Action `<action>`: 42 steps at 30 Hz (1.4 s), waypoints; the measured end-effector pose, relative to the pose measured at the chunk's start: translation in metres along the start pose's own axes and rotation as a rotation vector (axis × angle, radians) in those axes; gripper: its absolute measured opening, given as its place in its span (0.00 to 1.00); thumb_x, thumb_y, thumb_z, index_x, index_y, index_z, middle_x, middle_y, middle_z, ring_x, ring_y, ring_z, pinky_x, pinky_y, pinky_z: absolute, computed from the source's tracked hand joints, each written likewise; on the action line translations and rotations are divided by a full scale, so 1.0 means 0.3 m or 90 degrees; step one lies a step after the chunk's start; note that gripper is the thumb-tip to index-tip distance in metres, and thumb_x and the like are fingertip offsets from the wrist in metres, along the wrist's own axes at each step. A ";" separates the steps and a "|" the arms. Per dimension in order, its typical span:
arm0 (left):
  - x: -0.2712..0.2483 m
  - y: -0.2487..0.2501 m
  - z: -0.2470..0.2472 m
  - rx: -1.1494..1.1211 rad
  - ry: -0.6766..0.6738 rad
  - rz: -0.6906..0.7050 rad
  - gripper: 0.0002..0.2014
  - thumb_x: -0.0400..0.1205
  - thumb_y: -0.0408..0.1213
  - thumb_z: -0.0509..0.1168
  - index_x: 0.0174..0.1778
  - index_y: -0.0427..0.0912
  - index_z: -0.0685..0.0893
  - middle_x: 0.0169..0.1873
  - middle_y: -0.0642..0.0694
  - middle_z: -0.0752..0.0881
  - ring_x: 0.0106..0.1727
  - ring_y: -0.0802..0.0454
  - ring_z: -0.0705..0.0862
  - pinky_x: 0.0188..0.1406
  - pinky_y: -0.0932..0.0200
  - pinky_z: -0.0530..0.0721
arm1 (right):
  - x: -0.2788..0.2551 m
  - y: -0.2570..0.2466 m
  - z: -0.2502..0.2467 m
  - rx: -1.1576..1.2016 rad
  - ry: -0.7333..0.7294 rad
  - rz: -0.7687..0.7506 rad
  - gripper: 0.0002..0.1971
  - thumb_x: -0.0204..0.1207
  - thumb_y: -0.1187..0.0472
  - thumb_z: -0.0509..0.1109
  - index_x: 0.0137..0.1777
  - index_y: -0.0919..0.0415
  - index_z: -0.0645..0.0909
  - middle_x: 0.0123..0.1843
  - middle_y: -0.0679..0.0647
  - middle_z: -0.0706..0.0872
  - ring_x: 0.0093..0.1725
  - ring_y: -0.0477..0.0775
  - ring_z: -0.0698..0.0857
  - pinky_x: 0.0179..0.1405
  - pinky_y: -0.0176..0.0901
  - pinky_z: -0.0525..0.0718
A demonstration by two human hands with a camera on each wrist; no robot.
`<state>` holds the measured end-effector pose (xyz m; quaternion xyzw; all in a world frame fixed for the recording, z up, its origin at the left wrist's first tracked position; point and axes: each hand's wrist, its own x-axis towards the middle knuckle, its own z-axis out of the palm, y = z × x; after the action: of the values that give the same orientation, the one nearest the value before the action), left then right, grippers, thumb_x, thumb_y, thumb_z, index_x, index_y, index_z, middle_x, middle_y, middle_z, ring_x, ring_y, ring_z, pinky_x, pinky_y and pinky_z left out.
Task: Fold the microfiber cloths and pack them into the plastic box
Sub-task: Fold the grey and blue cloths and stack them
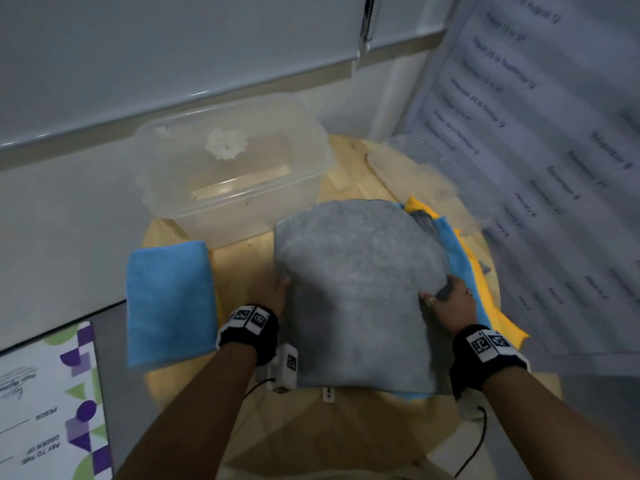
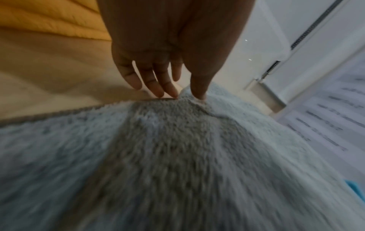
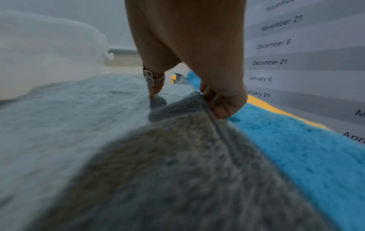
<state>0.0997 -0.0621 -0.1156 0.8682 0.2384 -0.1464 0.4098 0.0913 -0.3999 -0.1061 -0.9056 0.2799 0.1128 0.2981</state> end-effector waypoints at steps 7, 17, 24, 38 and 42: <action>0.063 0.030 -0.017 0.093 -0.090 -0.011 0.26 0.80 0.46 0.65 0.70 0.34 0.75 0.64 0.35 0.81 0.62 0.37 0.81 0.60 0.49 0.79 | 0.096 -0.013 -0.056 0.124 0.049 -0.005 0.15 0.75 0.56 0.73 0.54 0.68 0.82 0.51 0.64 0.86 0.57 0.63 0.83 0.57 0.48 0.75; -0.006 0.056 -0.016 0.102 0.040 -0.009 0.21 0.78 0.46 0.69 0.59 0.34 0.81 0.55 0.34 0.86 0.57 0.37 0.83 0.50 0.55 0.77 | 0.059 0.023 -0.070 0.217 0.034 -0.144 0.10 0.76 0.64 0.70 0.56 0.56 0.81 0.38 0.58 0.84 0.41 0.57 0.81 0.43 0.46 0.78; -0.044 0.097 -0.092 0.069 0.131 0.093 0.14 0.75 0.41 0.72 0.56 0.45 0.85 0.49 0.45 0.88 0.49 0.48 0.84 0.52 0.61 0.76 | 0.067 0.028 -0.115 0.244 -0.088 -0.152 0.20 0.66 0.64 0.81 0.58 0.62 0.85 0.49 0.53 0.84 0.51 0.49 0.81 0.52 0.32 0.81; -0.096 0.149 -0.225 -0.134 0.178 0.187 0.11 0.73 0.30 0.73 0.51 0.32 0.88 0.45 0.43 0.86 0.46 0.54 0.81 0.44 0.74 0.75 | 0.102 -0.030 -0.221 0.293 0.029 -0.266 0.16 0.64 0.66 0.81 0.52 0.58 0.87 0.42 0.63 0.86 0.41 0.44 0.80 0.36 0.18 0.75; -0.128 0.211 -0.282 -0.111 0.257 0.277 0.08 0.71 0.30 0.74 0.45 0.32 0.89 0.41 0.41 0.86 0.44 0.52 0.82 0.48 0.64 0.75 | 0.098 -0.105 -0.288 0.347 0.101 -0.297 0.13 0.63 0.69 0.80 0.49 0.61 0.88 0.45 0.56 0.89 0.40 0.35 0.82 0.42 0.22 0.78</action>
<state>0.1060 -0.0422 -0.0051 0.8718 0.1356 0.1415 0.4489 0.1365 -0.4439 -0.0332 -0.8383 0.1080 -0.1075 0.5235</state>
